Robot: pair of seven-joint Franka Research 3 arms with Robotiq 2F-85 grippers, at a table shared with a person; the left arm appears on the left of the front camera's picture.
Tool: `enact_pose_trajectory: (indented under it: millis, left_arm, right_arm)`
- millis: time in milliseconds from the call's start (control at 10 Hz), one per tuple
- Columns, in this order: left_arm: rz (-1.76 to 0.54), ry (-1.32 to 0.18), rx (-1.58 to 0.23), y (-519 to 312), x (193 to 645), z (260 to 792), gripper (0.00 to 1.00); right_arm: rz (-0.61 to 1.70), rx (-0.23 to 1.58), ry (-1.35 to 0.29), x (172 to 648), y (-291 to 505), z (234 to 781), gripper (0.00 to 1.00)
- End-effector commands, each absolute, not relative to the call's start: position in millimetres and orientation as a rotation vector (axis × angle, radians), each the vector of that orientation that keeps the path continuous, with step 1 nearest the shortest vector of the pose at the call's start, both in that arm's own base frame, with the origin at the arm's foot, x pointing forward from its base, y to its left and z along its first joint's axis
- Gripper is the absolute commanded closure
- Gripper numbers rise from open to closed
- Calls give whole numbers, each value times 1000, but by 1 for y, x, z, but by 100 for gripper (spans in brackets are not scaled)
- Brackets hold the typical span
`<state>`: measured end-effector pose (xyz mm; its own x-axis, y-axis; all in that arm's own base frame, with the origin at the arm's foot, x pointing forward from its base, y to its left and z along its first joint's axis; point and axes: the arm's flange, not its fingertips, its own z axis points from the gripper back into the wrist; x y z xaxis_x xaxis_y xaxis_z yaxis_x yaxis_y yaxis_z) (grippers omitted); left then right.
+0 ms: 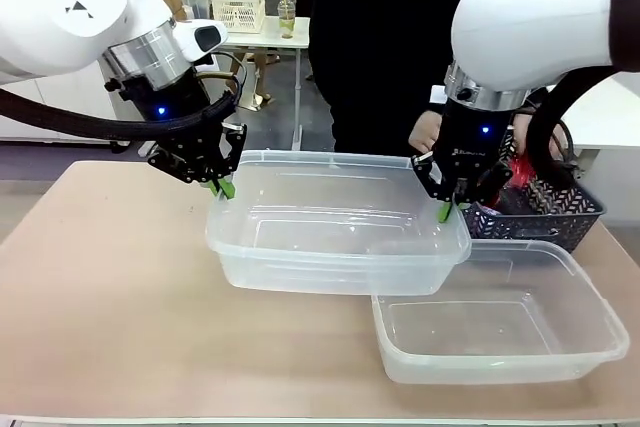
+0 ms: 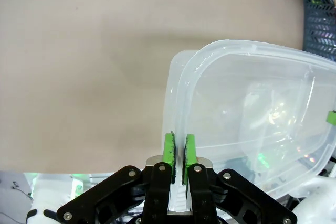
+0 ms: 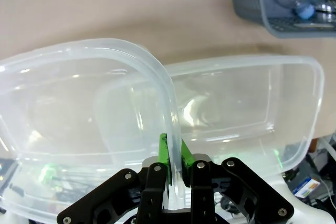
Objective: Sort the waste into each basket.
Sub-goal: Offer the picked Organizing box to the human.
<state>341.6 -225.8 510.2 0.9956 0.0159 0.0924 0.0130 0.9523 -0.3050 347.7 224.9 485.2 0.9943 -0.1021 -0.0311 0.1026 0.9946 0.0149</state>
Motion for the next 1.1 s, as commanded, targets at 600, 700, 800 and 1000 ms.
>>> enact_pose_trajectory:
  millis: [600, 700, 800, 1000]
  left_arm:
    - [1, -105, -321, -227, 339, 515, 91]
    - [1, -105, -321, -227, 339, 515, 91]
    - [1, -105, -321, -227, 339, 515, 91]
    - [1, -105, -321, -227, 339, 515, 91]
  right_arm:
    - [-99, 8, 28, 349, 227, 490, 94]
    - [-99, 8, 28, 349, 227, 490, 94]
    - [-99, 8, 28, 349, 227, 490, 94]
    - [-99, 8, 28, 349, 227, 490, 94]
